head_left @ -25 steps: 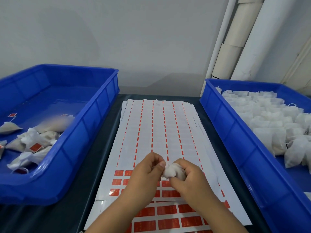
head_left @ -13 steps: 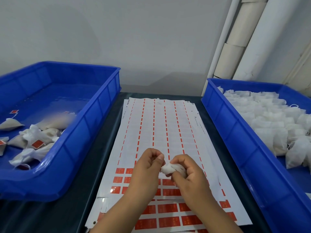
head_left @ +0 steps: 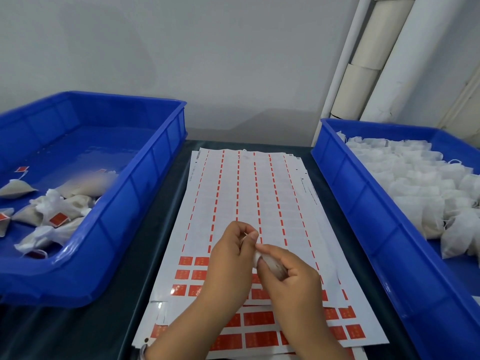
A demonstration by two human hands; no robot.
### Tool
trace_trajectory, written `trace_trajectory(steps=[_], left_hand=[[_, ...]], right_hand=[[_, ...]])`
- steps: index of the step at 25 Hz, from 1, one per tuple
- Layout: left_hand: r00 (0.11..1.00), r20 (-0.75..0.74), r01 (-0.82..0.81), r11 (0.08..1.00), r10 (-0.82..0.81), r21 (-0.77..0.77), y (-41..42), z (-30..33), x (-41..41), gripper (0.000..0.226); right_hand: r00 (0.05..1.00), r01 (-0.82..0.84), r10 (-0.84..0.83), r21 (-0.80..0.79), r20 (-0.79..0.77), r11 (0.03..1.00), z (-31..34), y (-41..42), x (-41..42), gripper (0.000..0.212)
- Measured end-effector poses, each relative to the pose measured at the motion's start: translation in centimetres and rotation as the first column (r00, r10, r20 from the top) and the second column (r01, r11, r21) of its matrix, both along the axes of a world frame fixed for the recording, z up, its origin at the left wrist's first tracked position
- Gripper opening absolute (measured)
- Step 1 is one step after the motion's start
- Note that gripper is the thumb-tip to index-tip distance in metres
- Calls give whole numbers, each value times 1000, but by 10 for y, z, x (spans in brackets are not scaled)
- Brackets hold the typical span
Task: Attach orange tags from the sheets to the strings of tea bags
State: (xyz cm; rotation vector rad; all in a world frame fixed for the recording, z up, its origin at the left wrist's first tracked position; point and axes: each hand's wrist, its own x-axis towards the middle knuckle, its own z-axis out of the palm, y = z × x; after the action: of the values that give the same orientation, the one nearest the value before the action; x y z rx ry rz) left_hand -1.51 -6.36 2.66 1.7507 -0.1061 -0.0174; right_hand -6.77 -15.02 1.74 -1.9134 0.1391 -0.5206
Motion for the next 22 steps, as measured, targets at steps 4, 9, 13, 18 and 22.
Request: trace_trajectory(steps=[4,9,13,18,22], left_hand=[[996,92,-13,997,6,71,-1,0,-2,18],[995,98,-14,993,3,118,-1,-3,-3,17],[995,94,-43,991,32,124,-6,-7,-6,17],[999,-1,-34,997,34,72,-8,-11,-5,14],[1000,-24,6,993,-3,119,-3,-8,9,10]], right_hand=[[989,41,1,286,-146,957,5,1,1,40],[986,47,-9,225,-164,973,4,-6,3,37],[986,157,-139,-248,86,956,-6,-3,-2,26],[970,198,-85,-536,229,821,-7,-7,-1,25],[969,-9,-68,-307,-238,952,-3,-3,2,3]])
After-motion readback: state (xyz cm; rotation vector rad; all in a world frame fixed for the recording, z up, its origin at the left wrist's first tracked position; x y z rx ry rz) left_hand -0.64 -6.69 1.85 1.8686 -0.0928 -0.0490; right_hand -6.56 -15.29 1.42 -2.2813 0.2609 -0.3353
